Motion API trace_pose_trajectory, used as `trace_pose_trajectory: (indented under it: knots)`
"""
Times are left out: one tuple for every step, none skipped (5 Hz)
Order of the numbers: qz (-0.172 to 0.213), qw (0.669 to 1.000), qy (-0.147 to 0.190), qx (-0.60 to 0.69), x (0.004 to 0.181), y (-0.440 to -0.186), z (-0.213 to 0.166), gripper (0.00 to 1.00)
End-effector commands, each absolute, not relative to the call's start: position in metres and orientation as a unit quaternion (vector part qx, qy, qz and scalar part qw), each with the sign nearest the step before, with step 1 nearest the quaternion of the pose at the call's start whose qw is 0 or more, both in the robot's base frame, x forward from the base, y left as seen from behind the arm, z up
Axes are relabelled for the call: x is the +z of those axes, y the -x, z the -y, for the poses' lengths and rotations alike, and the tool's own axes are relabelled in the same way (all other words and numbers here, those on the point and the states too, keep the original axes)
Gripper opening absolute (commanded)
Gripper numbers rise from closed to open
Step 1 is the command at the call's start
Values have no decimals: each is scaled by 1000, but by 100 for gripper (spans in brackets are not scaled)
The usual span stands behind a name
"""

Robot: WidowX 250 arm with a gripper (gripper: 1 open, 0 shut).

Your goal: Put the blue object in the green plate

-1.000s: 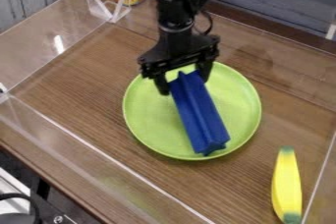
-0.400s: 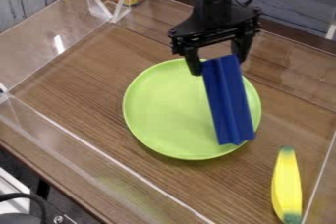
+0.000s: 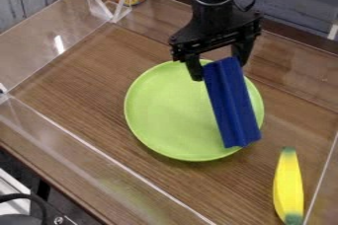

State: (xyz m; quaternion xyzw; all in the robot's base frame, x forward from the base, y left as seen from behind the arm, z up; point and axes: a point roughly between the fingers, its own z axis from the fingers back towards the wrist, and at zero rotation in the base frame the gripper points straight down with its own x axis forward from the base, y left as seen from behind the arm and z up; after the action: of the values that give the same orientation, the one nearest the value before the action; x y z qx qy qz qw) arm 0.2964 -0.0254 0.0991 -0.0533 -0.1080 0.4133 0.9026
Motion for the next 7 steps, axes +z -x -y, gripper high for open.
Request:
trace_pose_trajectory:
  knots:
    - [134,902,68,404,108,-304,28,100]
    - [134,906,70,395,101,-309,32,100]
    - [137,904,71,399,90,-317,52,100]
    - [139,902,70,402,83,-322,63,100]
    - [143,888,65,433,69,-321,64,100]
    - [146,873,58,462,52,-320,67,100]
    - [150,865,54,476,40,-315,75,0]
